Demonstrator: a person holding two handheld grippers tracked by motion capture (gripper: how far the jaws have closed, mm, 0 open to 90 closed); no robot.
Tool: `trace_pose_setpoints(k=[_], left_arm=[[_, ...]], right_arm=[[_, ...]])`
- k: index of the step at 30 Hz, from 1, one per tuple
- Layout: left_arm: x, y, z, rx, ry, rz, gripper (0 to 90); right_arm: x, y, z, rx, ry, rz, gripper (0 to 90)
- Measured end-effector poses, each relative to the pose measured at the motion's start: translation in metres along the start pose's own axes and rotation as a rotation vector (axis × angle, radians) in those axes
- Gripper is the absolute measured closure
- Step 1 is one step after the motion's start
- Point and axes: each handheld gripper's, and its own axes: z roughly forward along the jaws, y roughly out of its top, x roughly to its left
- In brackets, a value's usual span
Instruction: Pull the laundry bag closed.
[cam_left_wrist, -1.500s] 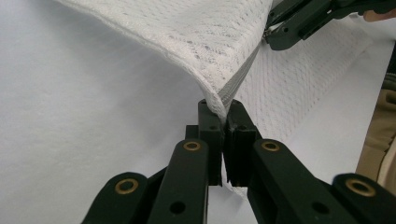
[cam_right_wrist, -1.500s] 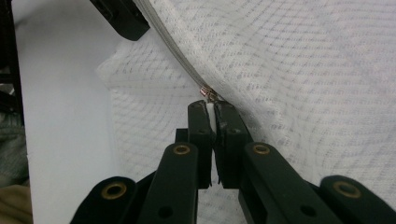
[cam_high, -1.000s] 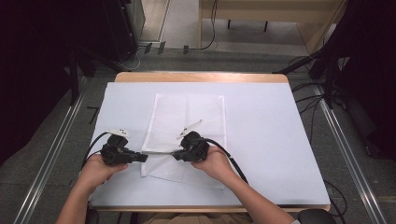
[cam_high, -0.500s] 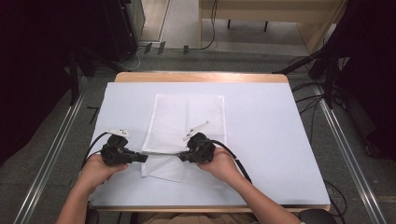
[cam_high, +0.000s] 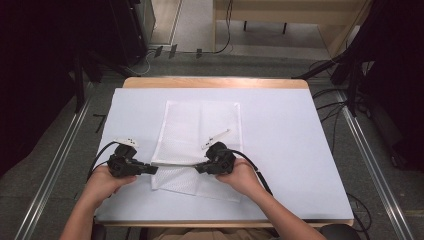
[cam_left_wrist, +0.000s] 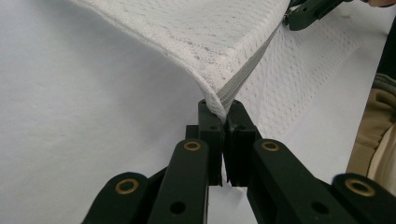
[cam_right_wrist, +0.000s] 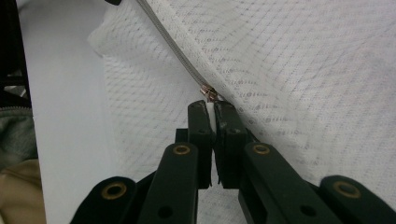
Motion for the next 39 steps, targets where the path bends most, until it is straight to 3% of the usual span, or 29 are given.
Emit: trace_pose_setpoints(k=[13,24,39], left_arm=[[0.002,-0.002,-0.002,0.001,0.004,-0.006,87.9],[0.002,-0.003,0.0,0.024,0.013,-0.004,87.9],[0.003,-0.003,-0.002,0.014,-0.003,-0.006,87.9]], right_arm=[[-0.01,-0.01,-0.011,0.029,-0.035,0.022,88.3],[-0.013,-0.018,-0.018,0.036,-0.039,0.032,88.3],[-0.015,-0.024,-0.027,0.039,-0.04,0.031,88.3]])
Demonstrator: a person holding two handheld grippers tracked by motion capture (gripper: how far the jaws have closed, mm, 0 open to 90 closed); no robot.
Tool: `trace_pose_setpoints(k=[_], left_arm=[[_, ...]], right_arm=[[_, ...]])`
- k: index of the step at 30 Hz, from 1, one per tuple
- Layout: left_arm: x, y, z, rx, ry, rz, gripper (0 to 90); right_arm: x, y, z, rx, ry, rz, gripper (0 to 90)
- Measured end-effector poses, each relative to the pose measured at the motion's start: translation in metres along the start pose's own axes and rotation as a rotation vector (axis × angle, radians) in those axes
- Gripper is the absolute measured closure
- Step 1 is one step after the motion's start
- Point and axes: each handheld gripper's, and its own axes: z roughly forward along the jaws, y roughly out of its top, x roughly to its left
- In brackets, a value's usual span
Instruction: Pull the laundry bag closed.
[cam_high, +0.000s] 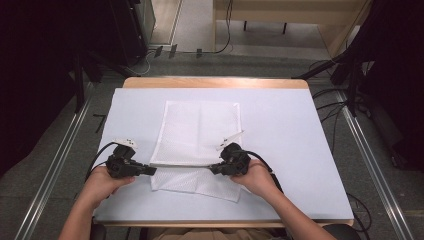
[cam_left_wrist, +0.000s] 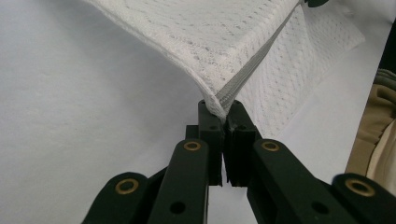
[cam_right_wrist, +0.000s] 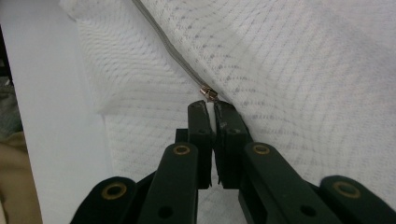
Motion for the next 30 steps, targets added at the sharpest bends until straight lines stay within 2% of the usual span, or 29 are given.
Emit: trace_pose_setpoints(k=[9,22,30], left_arm=[[0.0,0.0,0.001,-0.001,0.0,0.0,87.9],[0.001,-0.001,-0.001,-0.007,-0.012,0.006,87.9],[0.003,-0.002,-0.004,-0.008,-0.013,-0.012,87.9]], right_arm=[[-0.006,-0.013,-0.011,0.003,-0.014,0.018,88.3],[-0.007,-0.016,-0.021,0.001,-0.016,0.02,88.3],[-0.009,-0.021,-0.025,0.005,-0.016,0.032,88.3]])
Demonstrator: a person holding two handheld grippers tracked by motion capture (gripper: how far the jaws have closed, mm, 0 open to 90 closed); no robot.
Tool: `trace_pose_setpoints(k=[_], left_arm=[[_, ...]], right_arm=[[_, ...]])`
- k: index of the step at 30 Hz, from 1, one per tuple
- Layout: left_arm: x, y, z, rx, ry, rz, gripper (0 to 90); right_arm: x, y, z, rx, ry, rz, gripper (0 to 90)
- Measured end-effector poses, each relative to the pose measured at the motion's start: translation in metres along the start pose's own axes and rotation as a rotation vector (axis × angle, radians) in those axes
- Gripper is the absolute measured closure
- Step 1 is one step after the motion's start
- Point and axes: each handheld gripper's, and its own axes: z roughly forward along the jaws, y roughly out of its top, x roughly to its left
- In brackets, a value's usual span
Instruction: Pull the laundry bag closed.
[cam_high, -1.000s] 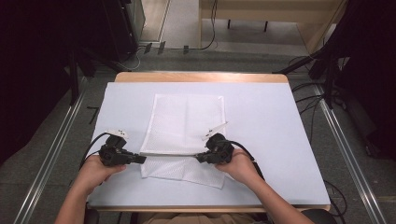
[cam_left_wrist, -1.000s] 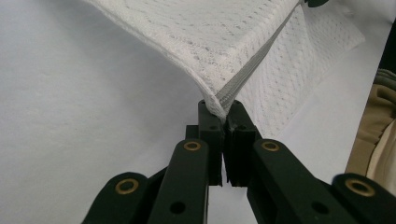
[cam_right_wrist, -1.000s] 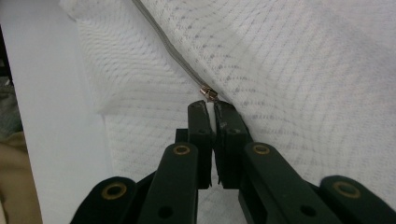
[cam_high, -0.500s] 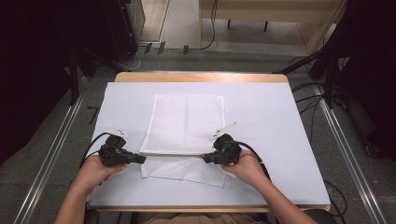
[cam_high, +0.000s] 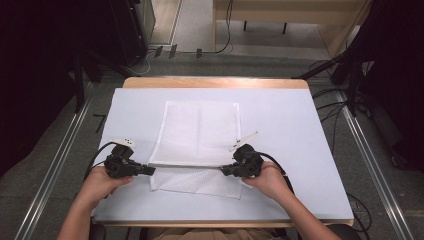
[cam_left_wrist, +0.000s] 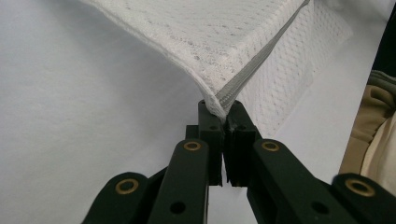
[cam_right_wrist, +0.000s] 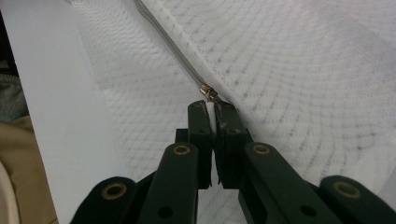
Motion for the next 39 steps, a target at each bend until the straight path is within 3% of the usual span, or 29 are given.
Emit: trace_pose_setpoints(k=[11,15,24,28,33,36,39], left_arm=[[0.001,-0.001,-0.001,-0.001,-0.007,-0.005,87.9],[0.001,0.001,-0.003,-0.004,0.018,-0.019,88.2],[0.001,0.001,-0.001,-0.002,-0.001,-0.023,88.2],[0.0,0.002,0.001,0.015,-0.01,-0.021,88.3],[0.001,0.001,0.001,0.004,-0.015,-0.031,87.2],[0.002,0.002,0.003,0.021,-0.025,-0.065,80.7],[0.001,0.003,0.005,0.023,-0.017,-0.067,71.5]], right_arm=[[-0.009,-0.01,-0.012,-0.007,0.002,0.034,88.3],[-0.009,-0.012,-0.015,-0.001,0.003,0.029,88.3],[-0.018,-0.019,-0.025,-0.022,0.005,0.045,88.3],[-0.017,-0.022,-0.027,-0.012,0.006,0.052,88.4],[-0.017,-0.023,-0.023,0.004,0.005,0.049,87.4],[-0.014,-0.022,-0.022,0.002,-0.004,0.025,83.8],[-0.015,-0.021,-0.022,-0.013,-0.014,0.025,77.8]])
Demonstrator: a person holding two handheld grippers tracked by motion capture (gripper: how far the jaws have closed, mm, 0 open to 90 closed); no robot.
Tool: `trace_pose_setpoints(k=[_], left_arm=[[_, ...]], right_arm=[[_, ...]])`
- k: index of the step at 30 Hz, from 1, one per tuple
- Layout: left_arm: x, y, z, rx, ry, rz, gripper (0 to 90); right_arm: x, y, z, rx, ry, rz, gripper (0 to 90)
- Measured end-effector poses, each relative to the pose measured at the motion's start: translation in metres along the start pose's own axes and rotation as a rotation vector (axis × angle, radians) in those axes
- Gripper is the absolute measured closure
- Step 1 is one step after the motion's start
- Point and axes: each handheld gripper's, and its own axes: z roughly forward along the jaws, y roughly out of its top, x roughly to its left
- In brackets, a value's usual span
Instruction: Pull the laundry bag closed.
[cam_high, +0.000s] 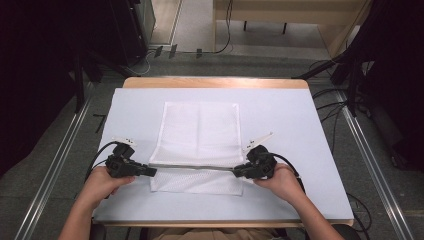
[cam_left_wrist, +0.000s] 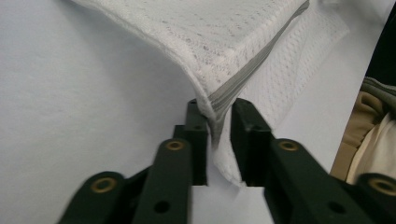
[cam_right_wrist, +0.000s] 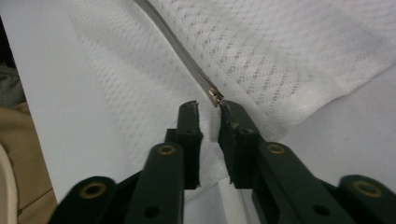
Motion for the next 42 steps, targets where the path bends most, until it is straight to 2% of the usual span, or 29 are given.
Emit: trace_pose_setpoints(k=[2,4,8,11,16,21,27,42], left_arm=[[0.0,0.001,0.0,-0.009,0.0,-0.004,65.1],[-0.001,0.001,-0.001,-0.017,0.012,0.0,63.1],[-0.002,0.002,-0.003,-0.068,0.044,0.02,52.3],[-0.001,0.002,-0.004,-0.107,0.062,0.037,43.0],[0.0,0.001,-0.007,-0.155,0.103,0.058,37.0],[0.0,0.001,-0.011,-0.183,0.139,0.063,35.9],[0.003,-0.001,-0.017,-0.22,0.169,0.042,35.2],[0.012,-0.006,-0.03,-0.274,0.229,0.006,34.6]], right_arm=[[-0.001,0.001,-0.001,-0.019,-0.007,-0.009,73.8],[-0.002,0.001,-0.002,-0.029,-0.008,-0.01,70.6],[-0.004,0.0,-0.003,-0.059,-0.019,-0.023,61.5],[-0.006,0.0,-0.005,-0.09,-0.04,-0.043,53.1],[-0.012,-0.002,-0.008,-0.139,-0.09,-0.047,40.9],[-0.02,-0.003,-0.012,-0.173,-0.122,-0.012,37.5],[-0.026,-0.005,-0.017,-0.21,-0.175,-0.016,33.5],[-0.044,-0.014,-0.033,-0.25,-0.245,0.007,29.7]])
